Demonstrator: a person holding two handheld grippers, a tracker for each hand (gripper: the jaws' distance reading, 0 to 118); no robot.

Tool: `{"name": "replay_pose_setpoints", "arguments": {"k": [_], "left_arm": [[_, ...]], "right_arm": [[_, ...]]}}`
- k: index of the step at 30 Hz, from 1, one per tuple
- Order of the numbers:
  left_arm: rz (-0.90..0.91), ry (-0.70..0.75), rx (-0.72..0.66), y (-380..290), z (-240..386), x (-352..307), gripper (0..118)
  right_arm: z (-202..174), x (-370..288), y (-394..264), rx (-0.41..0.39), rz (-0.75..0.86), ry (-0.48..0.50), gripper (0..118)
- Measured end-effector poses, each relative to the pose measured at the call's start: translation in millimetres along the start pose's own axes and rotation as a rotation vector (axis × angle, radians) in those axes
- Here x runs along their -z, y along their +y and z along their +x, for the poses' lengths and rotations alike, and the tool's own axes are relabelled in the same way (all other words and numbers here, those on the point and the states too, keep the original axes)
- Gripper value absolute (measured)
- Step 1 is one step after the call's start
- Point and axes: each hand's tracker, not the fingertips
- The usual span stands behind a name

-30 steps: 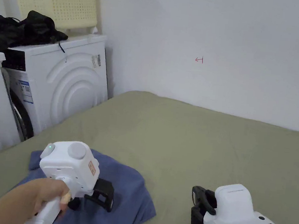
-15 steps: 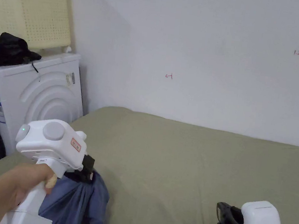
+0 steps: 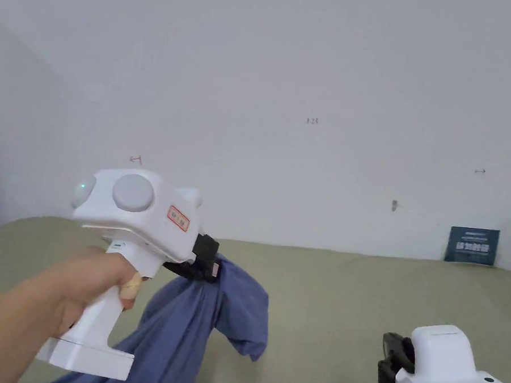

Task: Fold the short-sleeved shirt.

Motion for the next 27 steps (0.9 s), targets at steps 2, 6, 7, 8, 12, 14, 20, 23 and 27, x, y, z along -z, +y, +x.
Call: {"name": "replay_pose_setpoints", "arguments": {"k": [2,6,7,8,12,14,20,23,27], "left_arm": [[-0.022,-0.072,0.067,6.8,42.3,27.4,2],[-0.064,-0.212,0.105,7.8,112.3,87.7,2],[-0.092,-0.255,0.112,4.3,128.7,102.7,2],[-0.128,-0.285,0.110,-2.0,144.7,117.8,2],[-0.217,-0.389,0.164,-37.0,197.3,166.5,2],[-0.270,-0.402,0.182,-60.8,211.2,189.2,3],[-0.310,-0.344,0.106,-111.9,205.2,221.5,82],[-0.268,-0.258,0.028,-108.4,177.3,196.1,100],[0.094,-0.108,0.109,-102.6,141.4,105.0,91]], "right_arm": [[33.5,-17.1,-2.7,0.007,-0.007,-0.075,0],[91.2,-50.9,-15.3,0.037,-0.036,-0.199,0],[102.1,-57.4,-19.6,0.036,-0.051,-0.226,0],[112.1,-63.5,-24.1,0.036,-0.061,-0.253,0],[140.8,-80.8,-41.8,0.079,-0.097,-0.313,0],[146.5,-85.6,-48.7,0.090,-0.108,-0.330,0],[145.2,-88.0,-55.8,0.084,-0.132,-0.320,0],[140.2,-86.4,-47.6,0.106,-0.129,-0.277,0],[127.5,-84.6,-33.5,0.110,-0.101,-0.242,0]]}}
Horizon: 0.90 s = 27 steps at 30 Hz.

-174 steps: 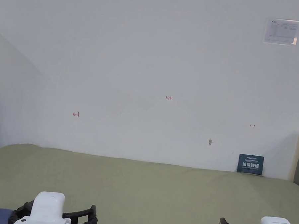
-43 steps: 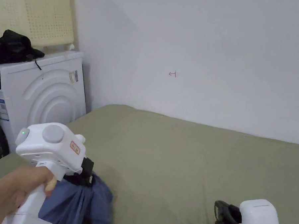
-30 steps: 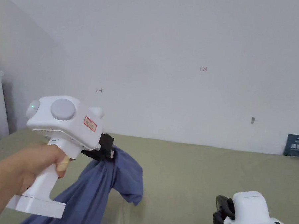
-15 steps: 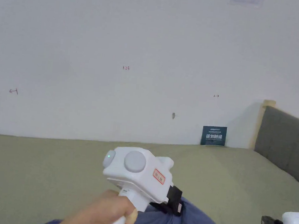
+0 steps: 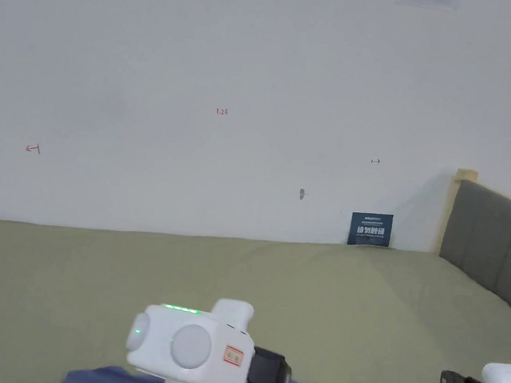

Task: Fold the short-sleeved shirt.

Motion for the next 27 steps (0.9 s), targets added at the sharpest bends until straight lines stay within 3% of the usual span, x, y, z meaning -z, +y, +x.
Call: {"name": "replay_pose_setpoints", "arguments": {"k": [2,3,4,5,6,8,12,17,25,27], "left_arm": [[0.165,0.124,0.053,-12.7,-9.3,-49.4,76],[0.223,0.198,0.063,-22.4,-15.8,-69.4,52],[0.254,0.272,0.060,-32.3,-20.4,-86.2,5],[0.281,0.383,0.044,-43.1,-25.9,-102.7,0],[0.334,0.457,0.007,-62.7,-34.7,-113.9,0],[0.398,0.432,-0.028,-88.8,-49.3,-136.2,0],[0.352,0.512,-0.098,-125.5,-71.5,-167.6,0],[0.320,0.524,-0.191,-148.0,-101.4,-172.6,0],[0.155,0.495,-0.216,-96.3,-173.7,-105.5,0],[0.010,0.405,-0.249,-62.3,-209.7,-72.8,9]], "right_arm": [[-7.4,-1.3,5.6,0.027,0.011,0.028,0],[-11.7,-3.3,7.9,0.034,0.016,0.032,0],[-16.2,-4.3,8.9,0.038,0.021,0.035,0],[-21.0,-4.9,9.0,0.041,0.026,0.044,0],[-26.0,-5.1,7.9,0.044,0.025,0.055,0],[-36.7,-5.0,4.2,0.056,-0.016,0.095,0],[-57.0,-7.8,-17.7,0.006,-0.010,0.126,0],[-72.4,3.1,-39.4,0.030,-0.029,0.145,0],[-78.4,31.9,-35.8,-0.022,-0.014,0.136,0],[-76.2,35.6,-32.4,-0.025,-0.007,0.119,0]]}}
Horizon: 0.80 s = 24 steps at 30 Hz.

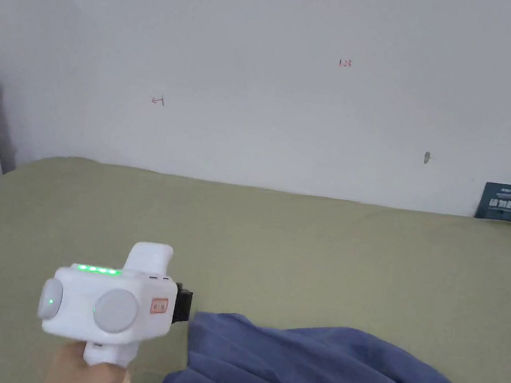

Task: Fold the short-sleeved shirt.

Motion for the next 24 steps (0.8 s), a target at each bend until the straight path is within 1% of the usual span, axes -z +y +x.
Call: {"name": "replay_pose_setpoints", "arguments": {"k": [1,2,3,4,5,7,8,9,11,12,13,14,15,16,17,18,19,20,21,22,23,24], "left_arm": [[-0.077,-0.057,-0.003,14.2,-1.4,20.7,39],[-0.198,-0.137,-0.002,28.7,-5.4,46.8,74],[-0.248,-0.165,-0.018,35.8,-8.0,70.0,103],[-0.282,-0.197,-0.034,38.2,-9.1,89.0,118],[-0.328,-0.215,-0.037,42.6,-13.6,112.4,118],[-0.363,-0.101,-0.052,46.2,-11.5,149.1,117],[-0.400,-0.067,-0.057,44.4,-6.6,165.8,117],[-0.435,-0.055,-0.066,42.2,-2.1,182.9,116],[-0.542,-0.063,-0.067,32.3,2.6,210.0,110],[-0.550,-0.047,-0.053,28.0,5.3,219.7,107],[-0.562,-0.018,-0.025,23.2,8.0,223.6,107],[-0.505,-0.004,0.036,22.8,12.6,218.8,107],[-0.523,0.007,0.050,20.9,15.6,211.7,105],[-0.514,0.019,0.036,20.9,17.1,207.2,91],[-0.475,0.056,0.062,22.2,19.4,198.1,77],[-0.462,0.054,0.088,21.8,19.6,194.0,59],[-0.448,-0.008,0.086,22.6,16.7,190.0,22],[-0.440,-0.070,0.064,22.8,13.3,187.1,8],[-0.448,-0.116,0.004,23.6,15.0,182.8,8],[-0.442,-0.101,-0.028,24.9,15.4,179.9,8],[-0.449,-0.059,-0.025,24.6,17.9,179.6,8],[-0.442,-0.059,-0.026,23.7,19.6,177.3,8]], "right_arm": [[1.4,1.5,0.7,0.001,0.004,-0.008,0],[3.1,3.1,0.2,0.002,0.009,-0.015,0],[5.3,4.9,-1.2,0.006,0.010,-0.018,0],[7.9,6.3,-3.5,0.017,0.008,-0.014,0],[10.4,7.8,-7.0,0.037,-0.001,-0.006,0],[12.9,10.0,-14.8,0.062,-0.016,-0.016,0],[15.1,11.4,-18.1,0.069,-0.032,-0.021,0],[17.5,13.5,-20.1,0.070,-0.050,-0.020,0],[21.4,15.5,-22.5,0.066,-0.061,-0.040,0],[24.5,15.2,-23.0,0.064,-0.062,-0.039,0],[27.0,14.8,-23.2,0.058,-0.059,-0.042,0],[29.5,14.1,-24.1,0.044,-0.045,-0.055,0],[31.9,14.0,-25.9,0.030,-0.032,-0.064,0],[34.5,13.8,-29.5,0.019,-0.029,-0.071,0],[37.4,14.4,-34.2,0.021,-0.033,-0.070,0],[41.2,14.6,-39.7,0.020,-0.038,-0.054,0],[43.9,14.3,-46.8,0.010,-0.044,-0.029,2],[45.3,13.8,-54.1,-0.002,-0.052,-0.015,6],[46.0,15.6,-58.7,-0.002,-0.081,-0.002,16],[47.2,19.1,-62.2,0.019,-0.126,0.027,53],[49.5,25.9,-65.7,0.077,-0.200,0.077,91],[51.2,34.0,-71.9,0.137,-0.293,0.110,116]]}}
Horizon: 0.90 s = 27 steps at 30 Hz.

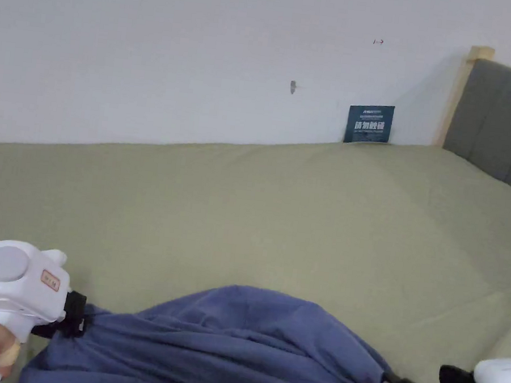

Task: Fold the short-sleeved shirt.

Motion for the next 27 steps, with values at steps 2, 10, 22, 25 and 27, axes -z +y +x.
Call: {"name": "replay_pose_setpoints", "arguments": {"k": [2,10,22,25,27], "left_arm": [[0.011,0.000,0.000,-5.6,11.1,-4.4,8],[0.097,-0.073,-0.013,-12.1,6.5,-33.8,8],[0.441,-0.092,-0.031,-7.6,-11.2,-133.3,8],[0.535,-0.111,-0.063,-7.5,-16.7,-166.8,8],[0.552,-0.119,-0.073,-4.8,-20.3,-185.1,8]], "right_arm": [[2.2,13.4,-14.9,0.104,-0.184,0.033,118],[2.5,53.6,-44.2,0.085,-0.213,-0.033,54],[-24.5,15.8,45.8,0.068,0.044,-0.028,10],[-23.4,14.4,86.8,0.056,0.104,-0.014,10],[-27.5,14.6,117.1,0.027,0.145,-0.002,10]]}}
